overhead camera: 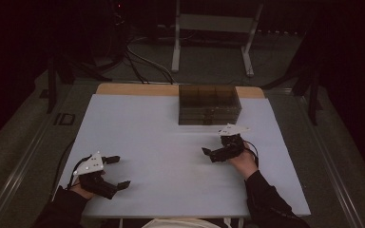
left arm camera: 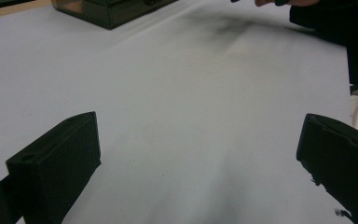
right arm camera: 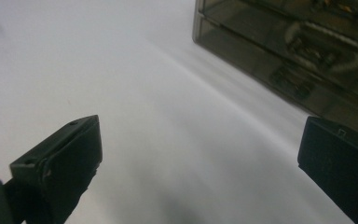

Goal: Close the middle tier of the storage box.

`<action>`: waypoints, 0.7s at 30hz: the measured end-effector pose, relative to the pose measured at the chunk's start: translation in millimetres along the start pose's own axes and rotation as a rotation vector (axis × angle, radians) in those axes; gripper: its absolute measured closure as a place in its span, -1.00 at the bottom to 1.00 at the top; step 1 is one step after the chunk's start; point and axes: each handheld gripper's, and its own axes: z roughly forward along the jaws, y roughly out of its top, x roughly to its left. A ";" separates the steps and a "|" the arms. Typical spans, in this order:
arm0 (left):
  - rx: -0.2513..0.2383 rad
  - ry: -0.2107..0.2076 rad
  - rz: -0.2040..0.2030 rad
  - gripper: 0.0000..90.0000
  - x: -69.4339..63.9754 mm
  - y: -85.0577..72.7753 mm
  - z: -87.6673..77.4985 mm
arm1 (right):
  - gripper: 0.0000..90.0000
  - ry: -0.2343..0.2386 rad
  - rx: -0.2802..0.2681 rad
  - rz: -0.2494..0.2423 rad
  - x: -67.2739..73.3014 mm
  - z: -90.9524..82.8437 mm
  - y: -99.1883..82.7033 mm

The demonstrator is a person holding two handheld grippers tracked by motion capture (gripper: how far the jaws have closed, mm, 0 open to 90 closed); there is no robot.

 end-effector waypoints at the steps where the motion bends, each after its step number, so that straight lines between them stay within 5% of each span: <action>1: -0.001 0.001 0.000 -0.98 0.0 0.0 -0.2 | -1.00 0.000 0.000 0.000 0.0 0.0 0.0; 21: 0.002 -0.001 0.002 -0.98 -0.3 0.2 0.3 | -1.00 -0.090 0.059 0.071 -4.2 -41.7 -49.6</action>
